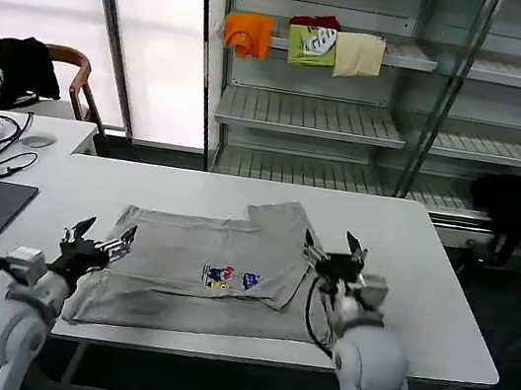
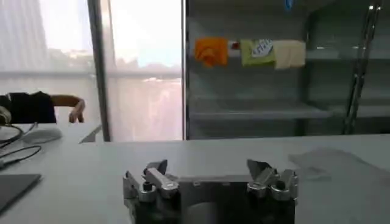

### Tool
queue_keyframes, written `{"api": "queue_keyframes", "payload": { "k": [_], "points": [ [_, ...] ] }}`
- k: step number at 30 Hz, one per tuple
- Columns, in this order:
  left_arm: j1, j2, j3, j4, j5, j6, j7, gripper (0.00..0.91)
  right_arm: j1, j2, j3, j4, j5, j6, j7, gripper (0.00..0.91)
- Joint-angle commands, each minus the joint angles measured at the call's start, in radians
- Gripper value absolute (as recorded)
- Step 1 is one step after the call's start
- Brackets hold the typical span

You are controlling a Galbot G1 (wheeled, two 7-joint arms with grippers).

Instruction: Fold and organize the clothes.

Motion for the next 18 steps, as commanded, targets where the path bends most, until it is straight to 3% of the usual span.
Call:
{"api": "queue_keyframes", "payload": {
  "k": [1,9,18],
  "points": [
    [-0.424,0.035,0.171,0.515,0.089,0.001,0.05,0.907,0.41,0.092,-0.003,-0.672,-0.052,0.058,-0.056,0.907],
    [-0.437,0.04,0.167,0.623,0.176,0.001,0.098,0.907,0.416,0.096,0.008,-0.703,-0.028,0.071,-0.103,0.907],
    [-0.458,0.031,0.162,0.692,0.196,0.001,0.101,0.907,0.429,0.113,0.01,-0.753,-0.028,0.095,-0.076,0.907]
  ]
}}
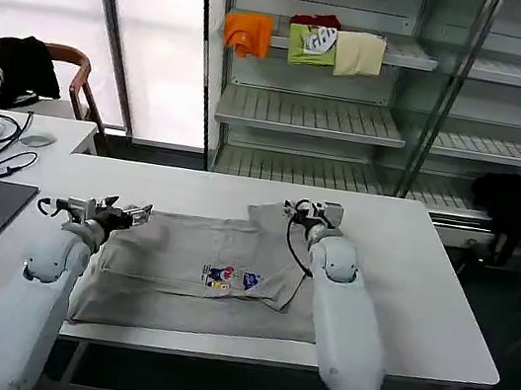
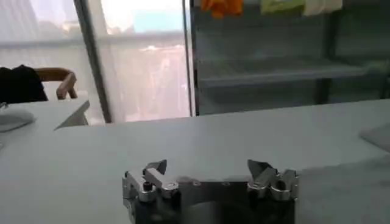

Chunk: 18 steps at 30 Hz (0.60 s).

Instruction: Fold and organize the clothes.

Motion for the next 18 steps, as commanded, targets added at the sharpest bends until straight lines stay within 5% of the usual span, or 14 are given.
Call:
{"api": "queue_keyframes", "payload": {
  "k": [1,4,10,11,13,15,18],
  "points": [
    [-0.1,-0.001,0.029,0.187,0.062,0.0,0.023,0.907,0.092,0.029,0.007,-0.172,-0.007,0.028,-0.003,0.907],
    [-0.096,-0.008,0.022,0.194,0.063,-0.001,0.024,0.907,0.095,0.032,0.008,-0.19,-0.007,0.04,0.002,0.907],
    [-0.089,-0.011,0.014,0.196,0.063,-0.001,0.042,0.282,0.097,0.029,0.0,-0.214,-0.018,0.029,-0.001,0.897],
    [-0.088,-0.012,0.013,0.196,0.063,-0.001,0.044,0.171,0.095,0.03,-0.002,-0.221,-0.019,0.026,-0.005,0.695],
    [-0.085,-0.011,0.011,0.194,0.062,-0.001,0.049,0.131,0.091,0.031,-0.004,-0.233,-0.031,0.022,-0.019,0.464],
    [-0.082,-0.011,0.009,0.192,0.061,-0.001,0.053,0.05,0.084,0.034,-0.007,-0.24,-0.051,0.016,-0.03,0.0],
    [-0.076,-0.013,0.005,0.191,0.06,-0.001,0.055,0.02,0.072,0.038,-0.003,-0.236,-0.056,0.015,-0.048,0.0]
  ]
}}
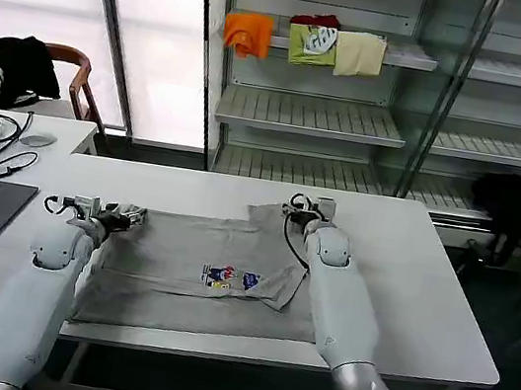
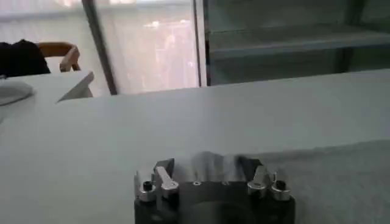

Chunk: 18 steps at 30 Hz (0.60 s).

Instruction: Fold and organize the clothes.

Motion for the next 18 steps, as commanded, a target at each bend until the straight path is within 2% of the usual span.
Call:
{"api": "queue_keyframes", "payload": {
  "k": [1,5,18],
  "points": [
    [-0.008,-0.001,0.0,0.037,0.012,0.003,0.017,0.02,0.002,0.039,0.004,-0.043,-0.015,-0.002,-0.037,0.0],
    [-0.004,-0.004,-0.005,0.035,-0.001,0.003,0.025,0.01,-0.007,0.039,0.001,-0.017,0.017,-0.005,-0.039,0.0],
    [0.009,-0.014,-0.019,0.007,-0.056,0.003,0.024,0.01,-0.049,0.043,0.002,0.093,0.026,0.039,-0.023,0.0]
  ]
}}
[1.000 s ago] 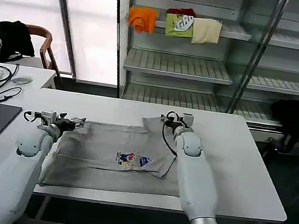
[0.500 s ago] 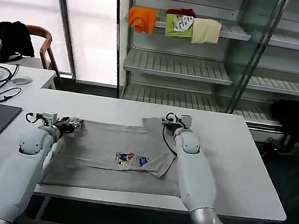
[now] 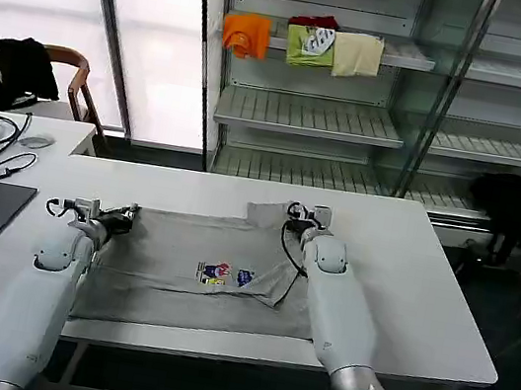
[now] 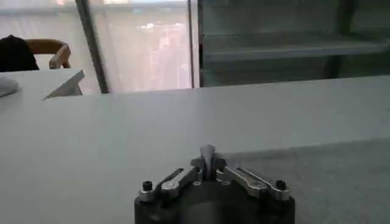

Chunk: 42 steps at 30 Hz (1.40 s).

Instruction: Fold and organize the clothes.

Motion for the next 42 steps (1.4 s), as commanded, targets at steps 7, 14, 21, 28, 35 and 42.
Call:
{"api": "queue_keyframes", "payload": {
  "k": [7,14,21,28,35,42],
  "points": [
    [0.026,-0.002,-0.04,-0.083,-0.11,-0.017,-0.044,0.0,-0.078,0.038,0.001,0.217,0.042,0.015,0.043,0.0],
    [0.089,0.048,-0.065,-0.269,-0.237,0.003,-0.089,0.0,-0.175,-0.015,-0.025,0.462,0.106,-0.074,0.073,0.0],
    [0.21,0.082,-0.086,-0.433,-0.29,0.004,-0.089,0.0,-0.324,-0.076,-0.04,0.7,0.13,-0.131,0.094,0.0],
    [0.361,0.086,-0.136,-0.564,-0.297,0.003,-0.046,0.0,-0.501,-0.128,-0.018,0.916,0.135,-0.133,0.088,0.0],
    [0.477,0.076,-0.197,-0.612,-0.313,0.001,0.017,0.0,-0.686,-0.162,0.027,1.061,0.148,-0.133,0.082,0.0],
    [0.533,0.086,-0.247,-0.635,-0.329,-0.001,0.05,0.0,-0.776,-0.175,0.025,1.147,0.123,-0.132,0.059,0.0]
  ]
}}
